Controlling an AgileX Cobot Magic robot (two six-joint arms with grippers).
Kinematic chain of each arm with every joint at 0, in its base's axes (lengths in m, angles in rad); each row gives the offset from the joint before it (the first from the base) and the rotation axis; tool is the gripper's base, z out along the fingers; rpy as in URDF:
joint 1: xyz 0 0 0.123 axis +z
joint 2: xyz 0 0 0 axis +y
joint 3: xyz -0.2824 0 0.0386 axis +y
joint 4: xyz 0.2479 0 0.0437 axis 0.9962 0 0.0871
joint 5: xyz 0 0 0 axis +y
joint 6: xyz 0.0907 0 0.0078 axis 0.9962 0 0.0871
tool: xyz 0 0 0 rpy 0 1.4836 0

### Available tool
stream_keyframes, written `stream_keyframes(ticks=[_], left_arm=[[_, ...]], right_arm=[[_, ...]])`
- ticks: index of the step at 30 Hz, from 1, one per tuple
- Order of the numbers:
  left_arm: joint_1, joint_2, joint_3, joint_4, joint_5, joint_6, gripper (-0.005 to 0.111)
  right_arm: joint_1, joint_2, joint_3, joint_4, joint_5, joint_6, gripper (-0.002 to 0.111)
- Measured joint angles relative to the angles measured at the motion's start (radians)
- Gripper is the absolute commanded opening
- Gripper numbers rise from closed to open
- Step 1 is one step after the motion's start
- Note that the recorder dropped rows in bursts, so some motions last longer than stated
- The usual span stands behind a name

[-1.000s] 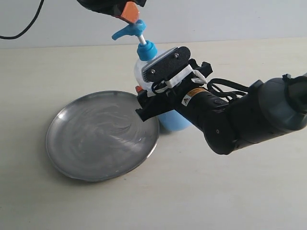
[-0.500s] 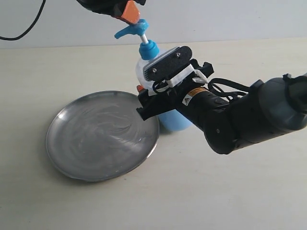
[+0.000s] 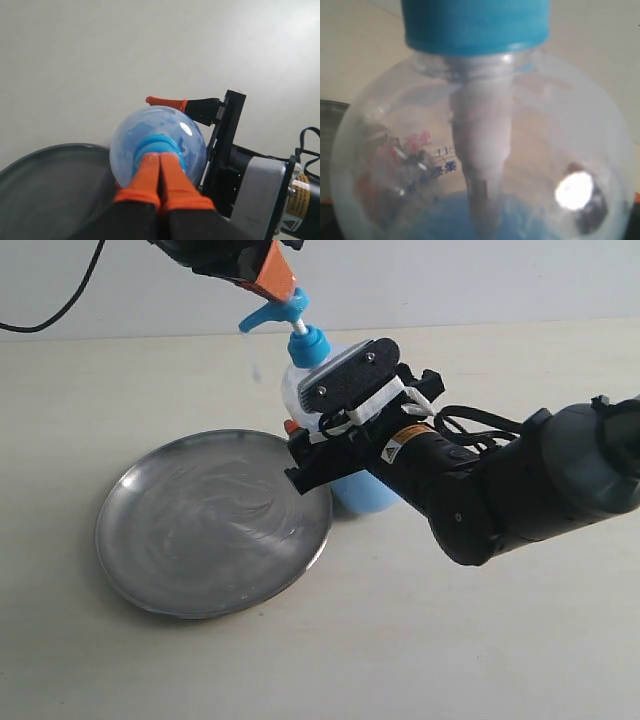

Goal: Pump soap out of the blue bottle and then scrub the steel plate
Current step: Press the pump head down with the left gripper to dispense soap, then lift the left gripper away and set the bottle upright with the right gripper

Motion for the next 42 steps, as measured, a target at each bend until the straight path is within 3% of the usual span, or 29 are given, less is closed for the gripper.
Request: stream_keyframes(ticks=[9,25,33,42], left_arm=[[0.0,0.016,0.009,-0.039,0.01,0.0,0.0],[0.0,0.014,0.095,-0.081,-0.147,0.019,0.0],[0.0,-0.014,0.059,-0.037,-0.155,0.046,0.0],[-0.011,-0.109,0.007,0.127,-0.141,0.116,0.0]], right_arm=[[0.0,0.006,0.03,-0.018,-0.063,0.029,0.0],[-0.004,0.007,0.03,0.004,-0.066,0.035,0.0],[-0.006,0.007,0.03,0.006,-0.067,0.024,0.0],[-0.001,0.007,0.03,0.01,-0.069,-0.013,0.0]])
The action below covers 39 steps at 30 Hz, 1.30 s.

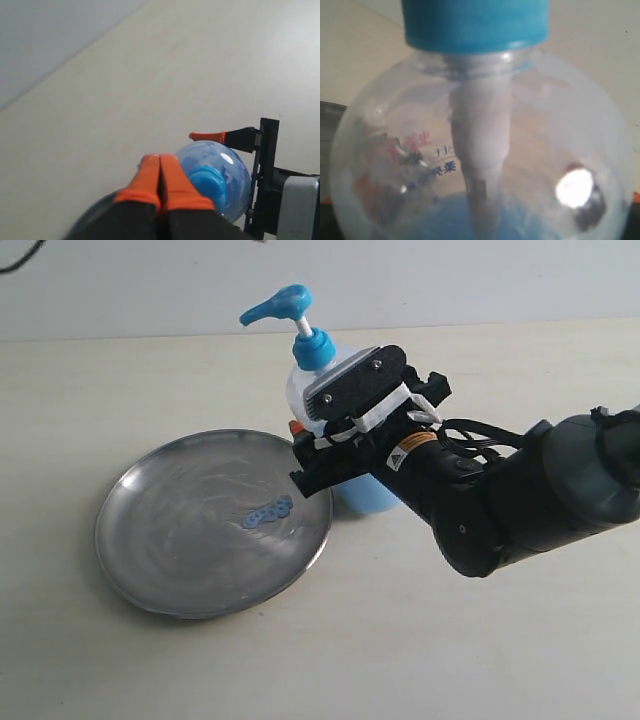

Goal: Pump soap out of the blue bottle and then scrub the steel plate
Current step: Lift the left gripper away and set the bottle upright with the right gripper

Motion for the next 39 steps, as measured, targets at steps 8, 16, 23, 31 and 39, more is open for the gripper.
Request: stream_keyframes(ticks=[8,16,23,31,39], left_arm=[[0.0,-0.13,-0.002,-0.023,-0.023,0.159,0.0],[0.0,-0.239,0.063,-0.157,-0.03,0.326,0.0],[0.0,-0.339,0.176,-0.209,-0.075,0.379,0.0],[0.0,-0.43,0.279,-0.225,-0.116,0.381,0.0],[0.0,-0.519,0.435,-0.247,-0.191,0.381,0.0]], right_arm=[[0.0,0.0,0.0,0.015,0.0,0.015,0.0],[-0.004,0.0,0.012,0.057,-0.026,0.093,0.0],[-0.018,0.0,0.025,0.077,-0.051,0.147,0.0],[-0.018,0.0,0.025,0.126,-0.059,0.177,0.0],[-0.018,0.0,0.025,0.183,-0.07,0.195,0.0]])
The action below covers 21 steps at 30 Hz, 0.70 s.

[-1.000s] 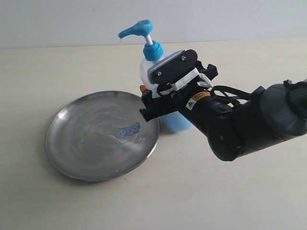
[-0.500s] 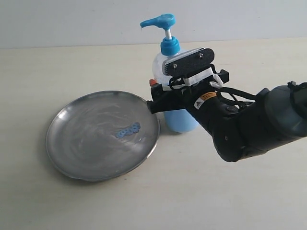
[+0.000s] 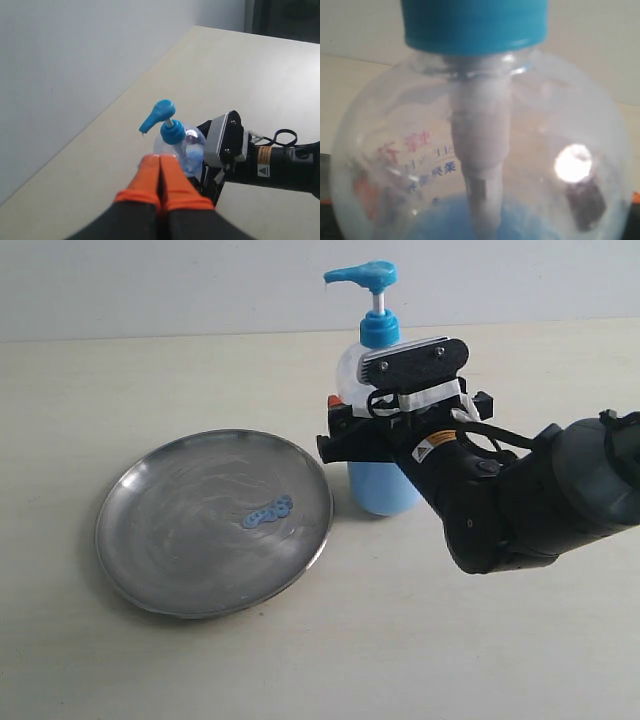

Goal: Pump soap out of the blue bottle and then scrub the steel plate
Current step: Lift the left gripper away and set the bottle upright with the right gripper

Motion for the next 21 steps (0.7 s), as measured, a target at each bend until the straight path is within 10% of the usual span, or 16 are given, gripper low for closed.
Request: stream_keyframes(ticks=[21], left_arm=[[0.0,-0.084,0.534,-0.01,-0.57,-0.028,0.0]], right_arm=[[-0.001,0.081,0.079,-0.002,-0.253,0.077,0.0]])
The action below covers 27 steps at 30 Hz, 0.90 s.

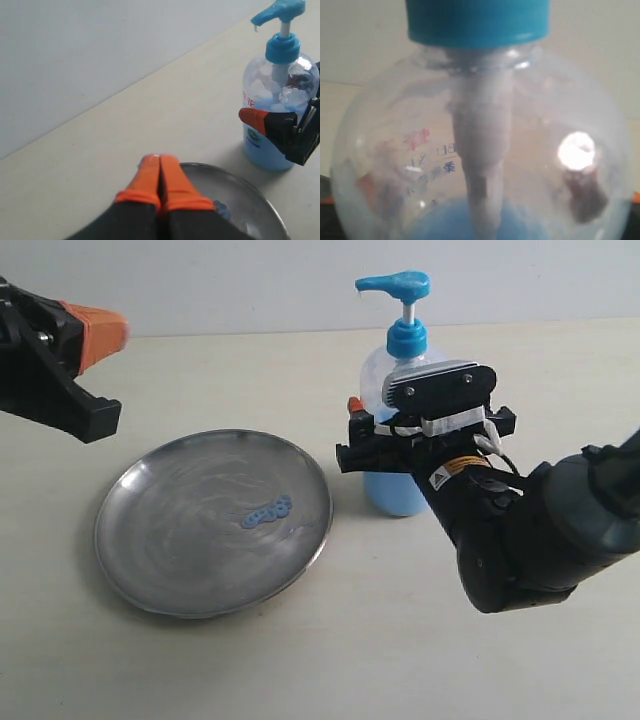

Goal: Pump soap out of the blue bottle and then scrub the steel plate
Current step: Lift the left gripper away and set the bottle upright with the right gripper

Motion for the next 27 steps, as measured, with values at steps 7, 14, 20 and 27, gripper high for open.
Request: stream_keyframes(ticks=[7,14,20,27], left_arm=[[0.0,0.0,0.004,-0.006,-0.03,-0.029,0.0],[0.0,0.0,0.004,-0.008,-0.054,-0.053,0.0],[0.0,0.0,0.004,-0.01,-0.063,-0.057,0.0],[0.0,0.0,0.004,-0.01,-0.066,-0.057,0.0]], right_arm=[[0.0,0.034,-0.007,0.023,-0.052,0.076,0.003],[0.0,0.038,-0.009,0.03,-0.059,0.079,0.052],[0.0,0.038,-0.009,0.03,-0.055,0.069,0.105],[0.0,0.036,-0.009,0.039,-0.043,0.058,0.105]])
